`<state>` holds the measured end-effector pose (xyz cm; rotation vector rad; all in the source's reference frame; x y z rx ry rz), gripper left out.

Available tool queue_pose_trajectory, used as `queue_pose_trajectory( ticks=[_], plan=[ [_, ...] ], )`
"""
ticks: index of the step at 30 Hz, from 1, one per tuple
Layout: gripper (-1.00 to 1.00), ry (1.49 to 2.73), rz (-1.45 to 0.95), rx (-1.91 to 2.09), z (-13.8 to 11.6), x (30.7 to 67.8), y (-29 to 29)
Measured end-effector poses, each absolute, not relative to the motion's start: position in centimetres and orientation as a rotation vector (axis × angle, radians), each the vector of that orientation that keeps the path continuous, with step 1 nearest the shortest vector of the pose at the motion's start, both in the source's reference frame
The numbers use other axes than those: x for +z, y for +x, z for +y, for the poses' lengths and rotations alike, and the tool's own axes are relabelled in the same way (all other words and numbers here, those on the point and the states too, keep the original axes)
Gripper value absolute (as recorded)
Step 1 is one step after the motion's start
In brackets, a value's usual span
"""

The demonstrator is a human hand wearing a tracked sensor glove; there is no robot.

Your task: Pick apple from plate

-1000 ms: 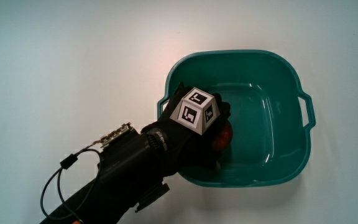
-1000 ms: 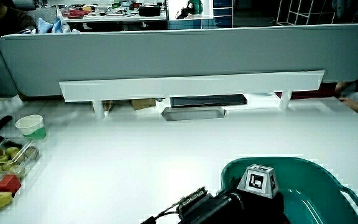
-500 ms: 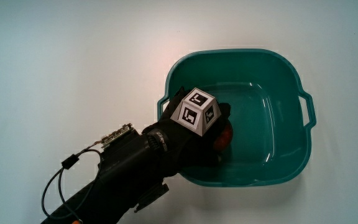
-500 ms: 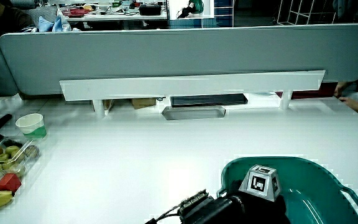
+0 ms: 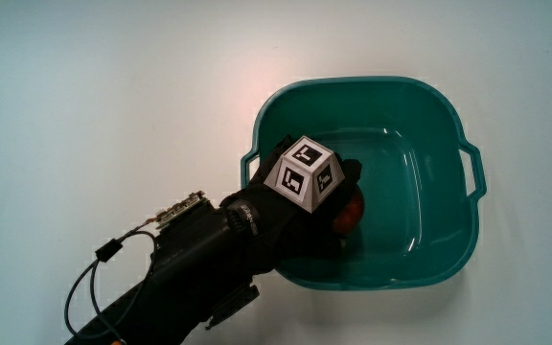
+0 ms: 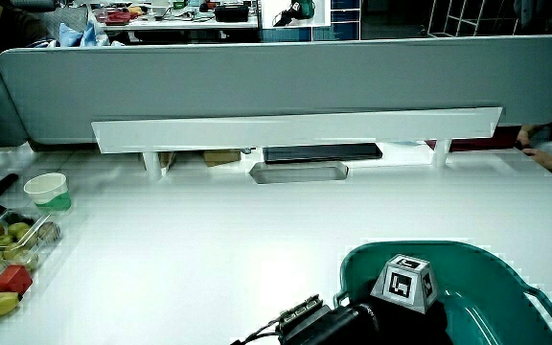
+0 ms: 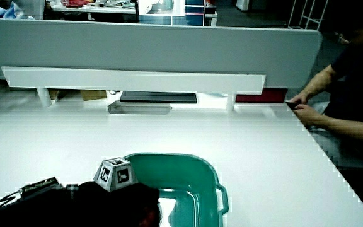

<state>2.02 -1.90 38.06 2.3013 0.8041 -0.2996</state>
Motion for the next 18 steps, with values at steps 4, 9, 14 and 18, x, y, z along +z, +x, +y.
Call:
queue_pose_trajectory(
  ticks=[4,9,14,18],
  plan=[
    [1.0,2.314,0.818,-0.313,-2.0,37.6,2.0],
    [1.0,2.335,0.828,-0.336,-2.2,36.8,1.6],
    [1.0,2.354,0.831,-0.339,-2.4,35.3,1.1],
    [1.0,2.371,0.837,-0.355,-2.6,34.9,0.8]
  ],
)
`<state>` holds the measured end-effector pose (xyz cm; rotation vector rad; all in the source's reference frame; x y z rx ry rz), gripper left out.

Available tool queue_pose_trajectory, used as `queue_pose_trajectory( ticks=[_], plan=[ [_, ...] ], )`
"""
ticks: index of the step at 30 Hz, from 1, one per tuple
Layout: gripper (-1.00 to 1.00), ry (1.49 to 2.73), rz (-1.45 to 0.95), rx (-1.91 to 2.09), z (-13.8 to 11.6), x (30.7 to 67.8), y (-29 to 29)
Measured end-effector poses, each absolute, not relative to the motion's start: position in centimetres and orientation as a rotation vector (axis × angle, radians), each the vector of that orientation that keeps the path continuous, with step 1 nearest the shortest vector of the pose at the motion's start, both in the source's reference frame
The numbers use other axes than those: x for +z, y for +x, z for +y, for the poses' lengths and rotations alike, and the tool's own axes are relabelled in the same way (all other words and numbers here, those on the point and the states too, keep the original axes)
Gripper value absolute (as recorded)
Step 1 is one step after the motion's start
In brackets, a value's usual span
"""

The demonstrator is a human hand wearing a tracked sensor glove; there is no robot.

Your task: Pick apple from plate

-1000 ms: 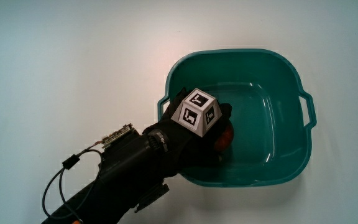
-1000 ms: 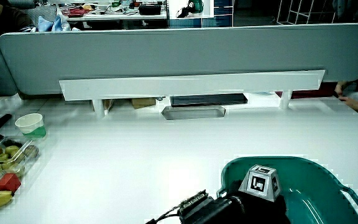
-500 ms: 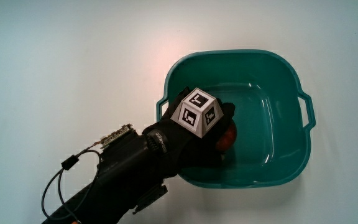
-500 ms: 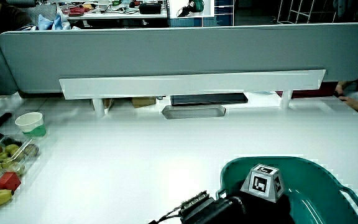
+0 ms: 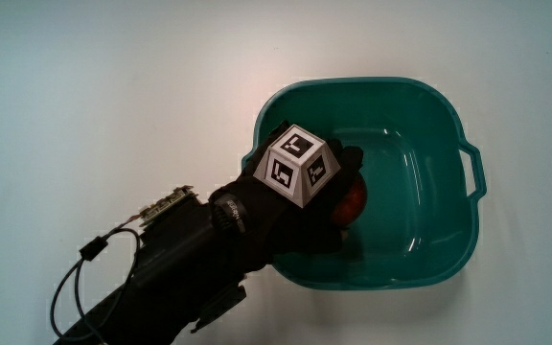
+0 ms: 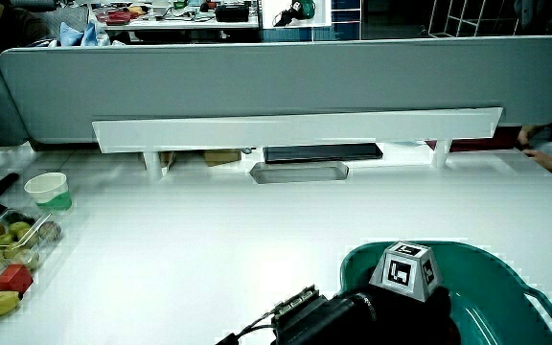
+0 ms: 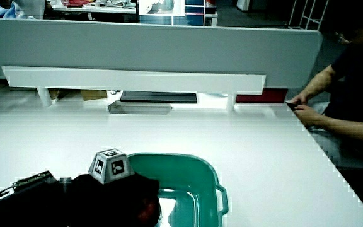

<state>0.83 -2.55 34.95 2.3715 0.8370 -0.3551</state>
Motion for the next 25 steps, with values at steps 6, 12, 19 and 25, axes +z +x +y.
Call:
queue_pose_trajectory(
  ticks=[6,12,19,25],
  plan=[
    [1.0,2.417,0.866,-0.382,-3.0,34.6,-0.1],
    [1.0,2.46,0.819,-0.454,-3.8,33.8,-2.0],
    [1.0,2.536,0.785,-0.466,-4.7,32.0,-4.1],
    [1.0,2.566,0.771,-0.48,-5.4,30.6,-6.2]
  ],
)
